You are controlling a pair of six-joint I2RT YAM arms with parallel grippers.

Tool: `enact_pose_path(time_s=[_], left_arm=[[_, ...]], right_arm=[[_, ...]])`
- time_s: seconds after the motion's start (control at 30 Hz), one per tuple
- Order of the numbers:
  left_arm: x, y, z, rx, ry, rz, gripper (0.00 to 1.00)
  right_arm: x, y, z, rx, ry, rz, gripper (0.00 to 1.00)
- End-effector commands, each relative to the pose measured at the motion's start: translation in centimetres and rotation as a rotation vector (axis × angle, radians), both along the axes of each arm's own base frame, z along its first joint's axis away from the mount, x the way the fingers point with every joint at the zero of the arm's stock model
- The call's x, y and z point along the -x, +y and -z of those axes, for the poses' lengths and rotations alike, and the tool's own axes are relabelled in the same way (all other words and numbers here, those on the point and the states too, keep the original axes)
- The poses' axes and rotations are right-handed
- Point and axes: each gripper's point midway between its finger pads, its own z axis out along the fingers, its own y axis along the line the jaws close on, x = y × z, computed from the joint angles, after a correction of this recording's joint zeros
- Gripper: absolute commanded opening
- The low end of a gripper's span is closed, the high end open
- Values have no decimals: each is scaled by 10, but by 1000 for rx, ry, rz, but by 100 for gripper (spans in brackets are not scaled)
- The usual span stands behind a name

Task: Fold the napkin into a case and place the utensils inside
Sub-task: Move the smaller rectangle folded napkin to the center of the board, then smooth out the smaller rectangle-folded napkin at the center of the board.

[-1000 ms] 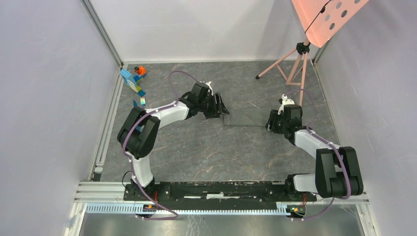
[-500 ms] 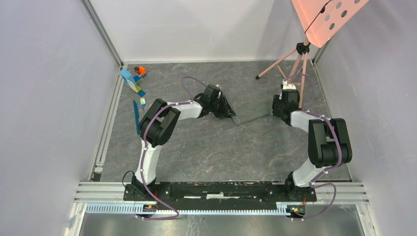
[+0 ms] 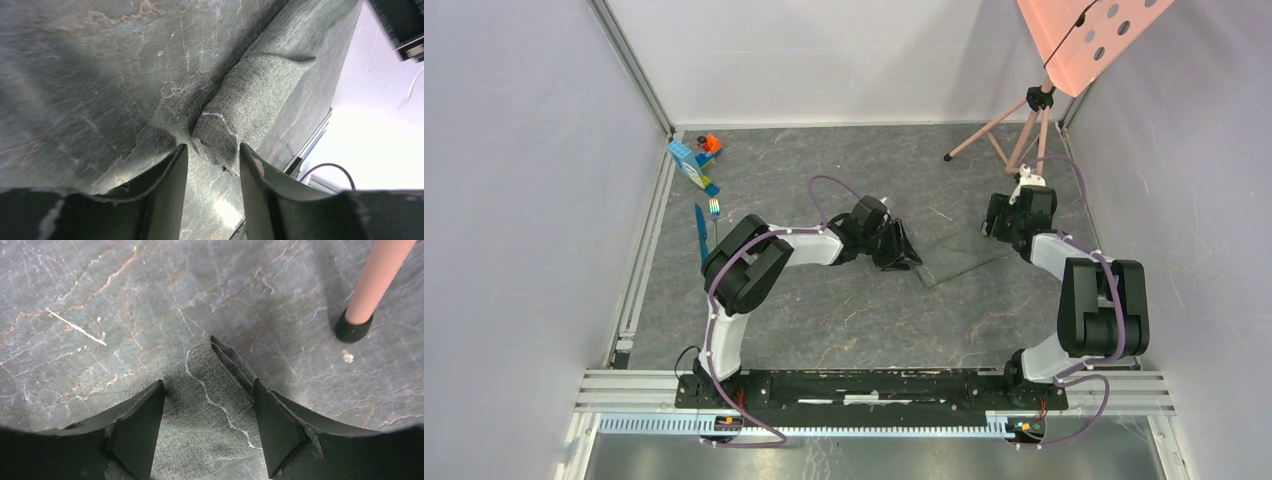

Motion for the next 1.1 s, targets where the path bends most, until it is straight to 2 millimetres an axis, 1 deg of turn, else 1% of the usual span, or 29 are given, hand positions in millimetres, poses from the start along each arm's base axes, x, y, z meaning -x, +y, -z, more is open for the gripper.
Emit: enact_pose_path(time_s=[0.0,0.03,0.1,0.2,0.27,0.3,0.37,0.4,0.43,0.47,0.5,0.57,0.6,0.67,0.77,0.8,0.87,0.9,0.97,1.03,1.07], left_arm=[[-18,11,-47,-14,-148,5,54],[-20,13,-48,-46,-166,20,56],[-25,19,-48,-113,-183,27,56],[-33,26,-57,-142,-232,6,56],[-38,33,-64,-150,-256,-18,57],[-40,36,-64,-150,-259,-25,57],[-42,41,-66,-147,-258,-36,58],[-43,43,-65,-142,-254,-37,58],[-44,42,-65,-135,-252,-34,58],[-43,39,-66,-121,-251,-22,58],[-43,38,-66,-113,-250,-11,59],[-43,31,-64,-95,-245,18,59],[-44,28,-63,-88,-244,31,59],[-45,22,-60,-78,-235,46,59],[-52,15,-60,-65,-235,50,58],[-54,12,-63,-56,-237,55,57],[-54,5,-66,-33,-233,72,53],[-53,1,-68,-20,-229,80,50],[-51,-4,-72,5,-231,88,48],[-45,-11,-74,42,-221,105,45],[-43,-15,-75,68,-213,112,43]], right_arm=[[-1,15,0,-91,-37,-40,71],[-4,16,1,-92,-44,-56,72],[-12,23,5,-98,-60,-113,70],[-35,45,6,-112,-86,-249,68],[-63,60,6,-72,-85,-336,67],[-74,78,6,-51,-91,-390,67],[-105,99,-2,-15,-125,-439,68],[-118,107,0,-5,-118,-450,68],[-132,111,-5,15,-117,-448,68],[-141,111,-7,33,-105,-432,68],[-149,112,-15,50,-111,-419,69],[-152,107,-30,68,-122,-373,72],[-151,106,-36,67,-119,-366,73],[-139,103,-41,67,-96,-360,74],[-123,107,-49,35,-103,-372,75],[-120,110,-54,15,-110,-374,76],[-115,128,-61,-78,-135,-426,74],[-115,134,-65,-114,-151,-439,71],[-113,147,-69,-188,-178,-461,69],[-112,157,-66,-269,-200,-491,66],[-113,161,-60,-310,-192,-499,60]])
